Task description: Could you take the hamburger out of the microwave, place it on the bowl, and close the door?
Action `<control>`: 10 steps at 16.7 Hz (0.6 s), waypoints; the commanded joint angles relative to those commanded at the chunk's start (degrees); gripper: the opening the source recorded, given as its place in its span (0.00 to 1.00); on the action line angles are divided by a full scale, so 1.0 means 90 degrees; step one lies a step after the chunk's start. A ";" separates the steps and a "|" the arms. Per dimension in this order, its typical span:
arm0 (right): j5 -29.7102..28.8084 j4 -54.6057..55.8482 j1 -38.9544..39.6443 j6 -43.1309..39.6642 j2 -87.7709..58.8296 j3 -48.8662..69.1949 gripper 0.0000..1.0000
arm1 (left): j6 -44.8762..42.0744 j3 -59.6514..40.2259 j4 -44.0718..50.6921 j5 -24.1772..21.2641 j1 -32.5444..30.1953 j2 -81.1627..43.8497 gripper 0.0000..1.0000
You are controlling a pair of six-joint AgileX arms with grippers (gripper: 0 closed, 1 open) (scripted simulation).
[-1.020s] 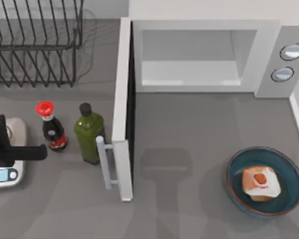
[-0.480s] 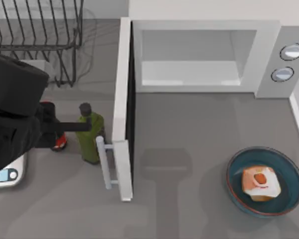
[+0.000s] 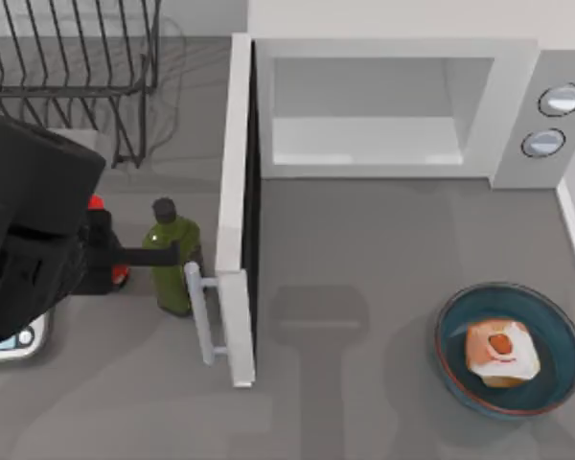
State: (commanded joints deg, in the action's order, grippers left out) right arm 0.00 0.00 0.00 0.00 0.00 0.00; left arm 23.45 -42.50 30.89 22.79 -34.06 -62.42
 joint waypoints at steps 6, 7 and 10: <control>0.0000 0.0000 0.0000 0.0000 0.0000 0.0000 1.00 | -0.0111 0.1329 -0.1394 0.0142 -0.0108 -0.0497 0.00; 0.0000 0.0000 0.0000 0.0000 0.0000 0.0000 1.00 | -0.0089 0.1496 -0.1696 0.0131 -0.0080 -0.0589 0.00; 0.0000 0.0000 0.0000 0.0000 0.0000 0.0000 1.00 | -0.0015 0.1811 -0.2521 0.0026 0.0013 -0.0807 0.00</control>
State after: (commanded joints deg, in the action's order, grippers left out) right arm 0.00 0.00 0.00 0.00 0.00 0.00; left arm 23.31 -26.20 8.20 23.03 -33.94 -69.68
